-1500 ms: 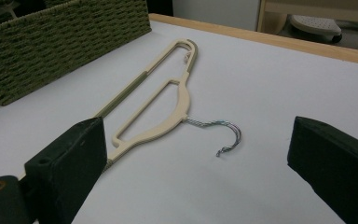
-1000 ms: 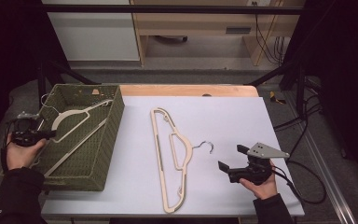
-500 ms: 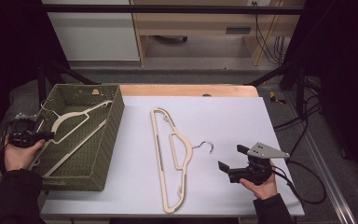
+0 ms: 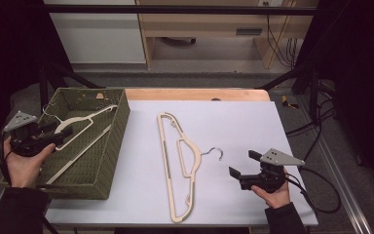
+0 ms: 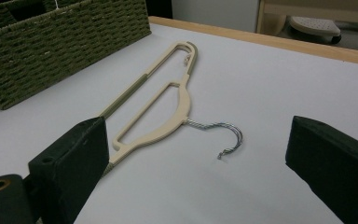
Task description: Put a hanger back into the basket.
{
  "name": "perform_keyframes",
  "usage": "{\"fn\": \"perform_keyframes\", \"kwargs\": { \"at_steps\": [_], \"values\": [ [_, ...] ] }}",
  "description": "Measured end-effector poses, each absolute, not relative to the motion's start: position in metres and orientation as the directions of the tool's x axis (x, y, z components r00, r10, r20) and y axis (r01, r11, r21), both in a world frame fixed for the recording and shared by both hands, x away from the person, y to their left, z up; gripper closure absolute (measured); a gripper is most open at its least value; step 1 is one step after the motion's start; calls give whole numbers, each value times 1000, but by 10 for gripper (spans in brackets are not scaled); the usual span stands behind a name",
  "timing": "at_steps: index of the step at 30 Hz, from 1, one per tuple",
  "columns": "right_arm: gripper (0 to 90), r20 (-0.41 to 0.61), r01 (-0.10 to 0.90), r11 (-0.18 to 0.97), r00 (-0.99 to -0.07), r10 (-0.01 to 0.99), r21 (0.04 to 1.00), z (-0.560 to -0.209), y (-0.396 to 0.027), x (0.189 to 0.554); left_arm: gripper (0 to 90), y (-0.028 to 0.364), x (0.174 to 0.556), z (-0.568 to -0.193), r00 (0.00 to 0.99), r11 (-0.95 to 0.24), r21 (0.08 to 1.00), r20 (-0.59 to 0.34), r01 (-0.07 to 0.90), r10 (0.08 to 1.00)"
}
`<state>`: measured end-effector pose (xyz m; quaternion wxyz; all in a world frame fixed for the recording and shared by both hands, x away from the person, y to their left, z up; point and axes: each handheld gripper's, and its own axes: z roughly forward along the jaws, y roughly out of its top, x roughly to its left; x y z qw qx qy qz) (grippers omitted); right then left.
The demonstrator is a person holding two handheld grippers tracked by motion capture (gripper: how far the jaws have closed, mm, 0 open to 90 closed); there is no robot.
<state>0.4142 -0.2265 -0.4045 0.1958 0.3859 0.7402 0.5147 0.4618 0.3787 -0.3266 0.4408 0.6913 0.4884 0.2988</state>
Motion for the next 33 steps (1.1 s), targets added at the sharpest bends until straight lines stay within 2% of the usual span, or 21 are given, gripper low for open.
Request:
{"fn": "perform_keyframes", "kwargs": {
  "at_steps": [2,8,13,22,33],
  "values": [
    [66,113,373,169,-625,772,912,-405,-226,414,299,371,459,-324,365,-135,909,-19,393,931],
    [74,124,392,169,-620,775,904,-408,-222,416,176,317,436,-317,500,-134,951,-24,277,866],
    [81,142,402,157,-620,772,902,-407,-217,415,118,280,423,-328,595,-173,954,-8,246,804],
    [100,132,413,205,-653,746,887,-411,-190,411,99,234,410,-361,698,-220,944,-14,244,716],
    [133,169,471,240,-672,721,849,-433,-152,413,98,217,408,-394,719,-244,918,-61,313,692]
  ]
}}
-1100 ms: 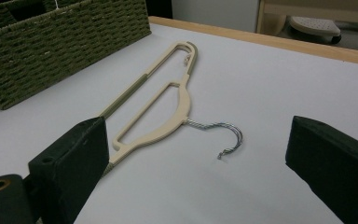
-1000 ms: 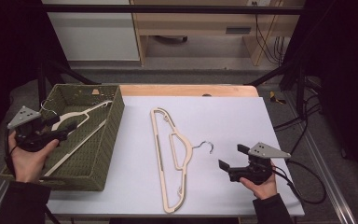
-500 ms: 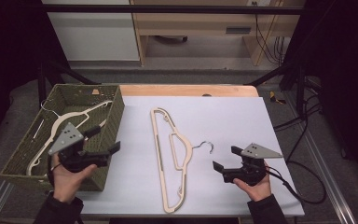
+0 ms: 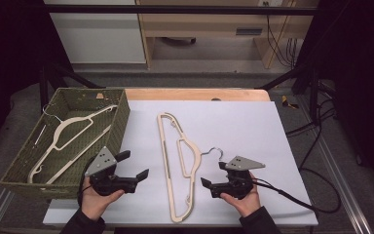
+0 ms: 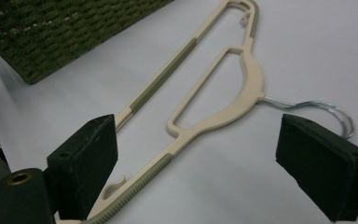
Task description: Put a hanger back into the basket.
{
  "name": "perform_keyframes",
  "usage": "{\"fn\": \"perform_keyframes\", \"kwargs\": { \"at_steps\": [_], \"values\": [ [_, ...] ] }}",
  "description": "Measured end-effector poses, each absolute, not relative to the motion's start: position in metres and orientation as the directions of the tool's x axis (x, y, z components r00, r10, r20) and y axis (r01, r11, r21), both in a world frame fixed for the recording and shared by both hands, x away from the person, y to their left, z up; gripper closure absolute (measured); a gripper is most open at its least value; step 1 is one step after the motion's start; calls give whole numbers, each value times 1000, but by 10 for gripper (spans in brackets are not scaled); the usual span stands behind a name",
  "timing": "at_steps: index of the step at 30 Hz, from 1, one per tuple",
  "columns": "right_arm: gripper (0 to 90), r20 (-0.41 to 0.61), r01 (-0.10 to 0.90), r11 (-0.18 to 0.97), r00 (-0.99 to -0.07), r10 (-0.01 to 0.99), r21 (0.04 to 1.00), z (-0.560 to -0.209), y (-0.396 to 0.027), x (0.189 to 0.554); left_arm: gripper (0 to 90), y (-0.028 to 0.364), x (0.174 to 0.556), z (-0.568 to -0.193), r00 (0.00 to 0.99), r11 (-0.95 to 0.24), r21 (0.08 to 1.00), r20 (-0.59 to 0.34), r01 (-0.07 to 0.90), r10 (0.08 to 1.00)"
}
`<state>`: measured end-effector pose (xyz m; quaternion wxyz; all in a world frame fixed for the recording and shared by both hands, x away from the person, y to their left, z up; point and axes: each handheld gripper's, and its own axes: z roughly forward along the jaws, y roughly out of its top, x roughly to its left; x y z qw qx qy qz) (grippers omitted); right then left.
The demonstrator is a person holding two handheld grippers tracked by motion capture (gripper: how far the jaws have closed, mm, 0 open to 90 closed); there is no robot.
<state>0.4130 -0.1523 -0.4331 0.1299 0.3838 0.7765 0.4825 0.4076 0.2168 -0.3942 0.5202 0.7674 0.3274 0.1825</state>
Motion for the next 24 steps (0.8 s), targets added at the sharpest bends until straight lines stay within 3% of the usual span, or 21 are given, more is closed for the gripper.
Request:
{"fn": "perform_keyframes", "kwargs": {
  "at_steps": [11,17,22,24],
  "values": [
    [262,159,532,348,-692,704,772,-467,-109,419,95,211,412,-417,723,-275,893,-76,355,686],
    [418,180,573,356,-676,715,738,-474,-101,423,98,211,413,-421,721,-279,889,-77,363,689],
    [458,181,598,380,-671,720,705,-480,-93,423,101,211,413,-422,720,-283,884,-81,371,689],
    [519,149,585,399,-673,724,706,-480,-93,422,104,211,413,-422,719,-282,886,-80,369,690]
  ]
}}
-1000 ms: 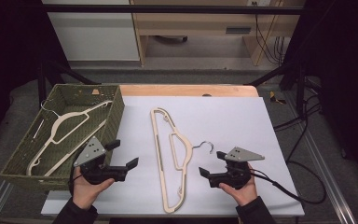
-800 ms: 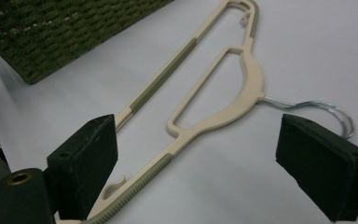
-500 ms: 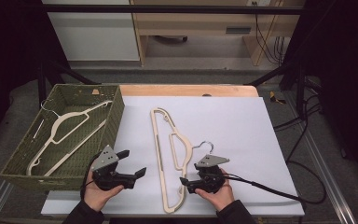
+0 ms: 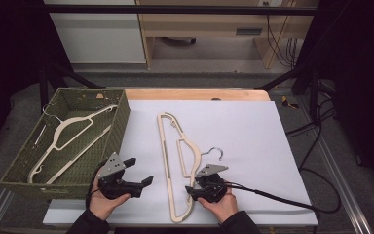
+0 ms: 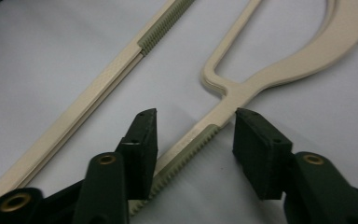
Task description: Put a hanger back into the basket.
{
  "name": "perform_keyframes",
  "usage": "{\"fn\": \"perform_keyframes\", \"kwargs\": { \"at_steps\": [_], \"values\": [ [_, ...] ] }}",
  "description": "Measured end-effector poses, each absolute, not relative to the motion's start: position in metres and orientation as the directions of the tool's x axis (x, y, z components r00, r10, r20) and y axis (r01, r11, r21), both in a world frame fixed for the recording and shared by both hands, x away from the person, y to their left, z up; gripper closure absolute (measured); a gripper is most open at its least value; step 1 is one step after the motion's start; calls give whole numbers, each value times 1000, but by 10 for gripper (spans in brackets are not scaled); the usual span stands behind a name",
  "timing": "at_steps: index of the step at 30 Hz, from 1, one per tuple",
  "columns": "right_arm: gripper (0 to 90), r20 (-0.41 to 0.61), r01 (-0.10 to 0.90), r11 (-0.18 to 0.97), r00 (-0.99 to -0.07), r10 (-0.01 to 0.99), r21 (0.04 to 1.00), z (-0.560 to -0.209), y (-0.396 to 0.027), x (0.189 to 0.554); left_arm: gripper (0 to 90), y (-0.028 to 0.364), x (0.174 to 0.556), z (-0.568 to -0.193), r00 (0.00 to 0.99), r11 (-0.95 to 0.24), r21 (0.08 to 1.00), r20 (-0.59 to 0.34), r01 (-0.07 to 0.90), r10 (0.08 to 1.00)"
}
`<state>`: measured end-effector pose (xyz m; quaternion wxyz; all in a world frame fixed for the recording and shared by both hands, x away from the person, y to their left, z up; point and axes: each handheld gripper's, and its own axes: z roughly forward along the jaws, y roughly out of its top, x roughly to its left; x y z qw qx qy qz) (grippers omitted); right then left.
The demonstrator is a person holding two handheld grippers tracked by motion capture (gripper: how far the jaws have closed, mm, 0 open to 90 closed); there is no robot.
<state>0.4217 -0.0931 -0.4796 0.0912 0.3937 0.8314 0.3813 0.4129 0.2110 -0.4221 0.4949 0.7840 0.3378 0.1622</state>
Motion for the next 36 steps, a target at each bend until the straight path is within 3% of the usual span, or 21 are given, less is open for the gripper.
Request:
{"fn": "perform_keyframes", "kwargs": {
  "at_steps": [7,15,20,36],
  "values": [
    [641,166,616,389,-652,740,685,-477,-96,423,108,210,412,-423,722,-291,883,-74,368,688],
    [687,216,677,350,-603,768,647,-473,-103,425,114,210,413,-425,722,-288,881,-83,375,687],
    [732,185,693,343,-566,803,634,-469,-113,426,114,210,413,-426,723,-289,881,-82,374,686],
    [736,203,727,312,-526,826,612,-471,-120,427,120,208,414,-427,727,-287,877,-97,385,680]
  ]
}}
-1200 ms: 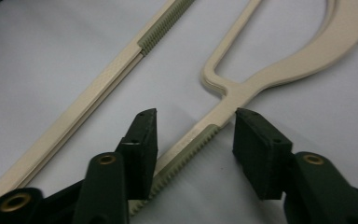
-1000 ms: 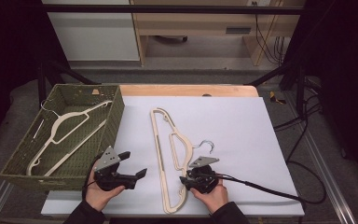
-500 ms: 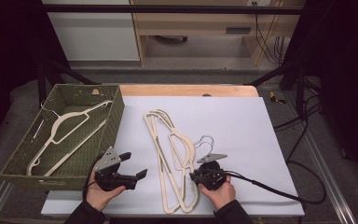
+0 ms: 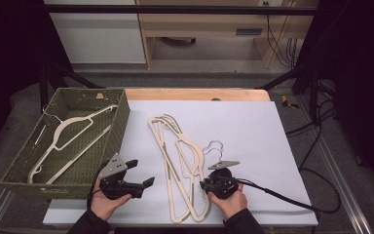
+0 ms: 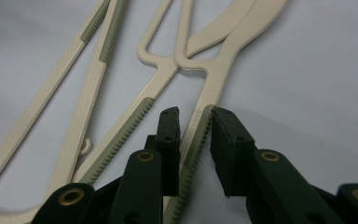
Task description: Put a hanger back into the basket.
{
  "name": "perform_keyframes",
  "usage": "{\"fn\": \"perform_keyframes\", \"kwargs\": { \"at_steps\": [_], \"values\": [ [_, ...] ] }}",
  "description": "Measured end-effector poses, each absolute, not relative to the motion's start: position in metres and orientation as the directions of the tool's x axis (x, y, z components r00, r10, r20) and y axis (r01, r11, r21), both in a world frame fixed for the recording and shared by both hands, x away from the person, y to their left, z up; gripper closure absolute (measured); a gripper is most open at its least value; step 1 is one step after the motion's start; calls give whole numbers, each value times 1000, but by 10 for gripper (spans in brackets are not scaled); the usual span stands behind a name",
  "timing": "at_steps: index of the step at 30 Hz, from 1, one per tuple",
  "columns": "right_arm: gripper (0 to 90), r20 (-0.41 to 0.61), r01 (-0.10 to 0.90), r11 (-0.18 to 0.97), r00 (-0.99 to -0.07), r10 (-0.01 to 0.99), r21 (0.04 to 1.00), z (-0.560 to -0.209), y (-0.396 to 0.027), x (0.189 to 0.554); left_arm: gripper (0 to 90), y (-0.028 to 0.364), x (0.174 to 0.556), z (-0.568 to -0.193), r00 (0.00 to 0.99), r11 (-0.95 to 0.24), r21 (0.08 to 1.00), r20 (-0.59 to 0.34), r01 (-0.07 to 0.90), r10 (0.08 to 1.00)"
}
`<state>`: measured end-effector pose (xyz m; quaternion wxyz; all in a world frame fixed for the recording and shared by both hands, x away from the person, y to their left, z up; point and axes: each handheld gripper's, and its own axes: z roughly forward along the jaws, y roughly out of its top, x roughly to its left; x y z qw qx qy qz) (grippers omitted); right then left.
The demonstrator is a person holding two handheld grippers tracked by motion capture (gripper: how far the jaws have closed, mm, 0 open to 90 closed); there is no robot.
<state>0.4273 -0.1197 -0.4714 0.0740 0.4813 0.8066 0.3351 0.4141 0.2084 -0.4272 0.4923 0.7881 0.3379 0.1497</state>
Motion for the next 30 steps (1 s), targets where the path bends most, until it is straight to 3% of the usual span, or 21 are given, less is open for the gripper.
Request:
{"fn": "perform_keyframes", "kwargs": {
  "at_steps": [5,10,30],
  "values": [
    [787,298,764,241,-492,818,599,-473,-130,435,121,208,414,-428,729,-291,875,-97,387,678],
    [800,303,770,229,-480,823,596,-471,-138,437,121,208,415,-428,728,-291,874,-98,389,679],
    [809,290,653,255,-607,740,713,-452,-145,425,120,207,418,-428,721,-284,873,-105,397,685]
  ]
}}
